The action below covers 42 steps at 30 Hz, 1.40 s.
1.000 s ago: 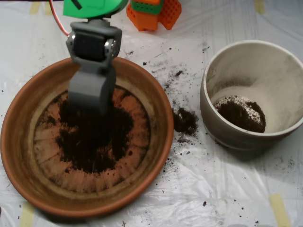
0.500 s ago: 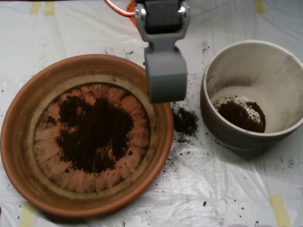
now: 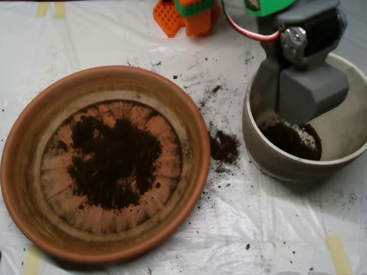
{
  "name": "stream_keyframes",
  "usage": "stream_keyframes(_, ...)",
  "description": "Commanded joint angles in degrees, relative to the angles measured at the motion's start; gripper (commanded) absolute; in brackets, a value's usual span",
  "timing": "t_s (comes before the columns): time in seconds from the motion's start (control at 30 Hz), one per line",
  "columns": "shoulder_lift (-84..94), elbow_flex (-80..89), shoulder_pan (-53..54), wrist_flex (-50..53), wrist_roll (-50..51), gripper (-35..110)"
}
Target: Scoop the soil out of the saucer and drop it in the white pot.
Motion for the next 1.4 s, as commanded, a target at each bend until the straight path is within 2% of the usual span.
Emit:
stream_keyframes(0.0, 1.9, -7.5, -2.5, 3.2, -0.8, -1)
stream_keyframes(0.3, 0.8, -10.1, -5.4, 11.8, -1.7, 0)
stream_keyframes(0.37, -0.8, -11.5, -6.2, 14.2, -1.7, 8)
stream_keyframes(0.4, -1.1, -11.8, -6.6, 15.0, -2.3, 18)
stream_keyframes(0.47, -1.2, -11.8, -7.2, 16.1, -2.4, 29)
stream_keyframes(0.6, -1.0, -12.0, -7.9, 17.3, -2.5, 39)
stream_keyframes(1.07, 0.5, -12.0, -6.0, 17.0, -1.7, 38)
stream_keyframes(1.37, 9.8, -9.1, -2.1, 12.5, -0.3, 39)
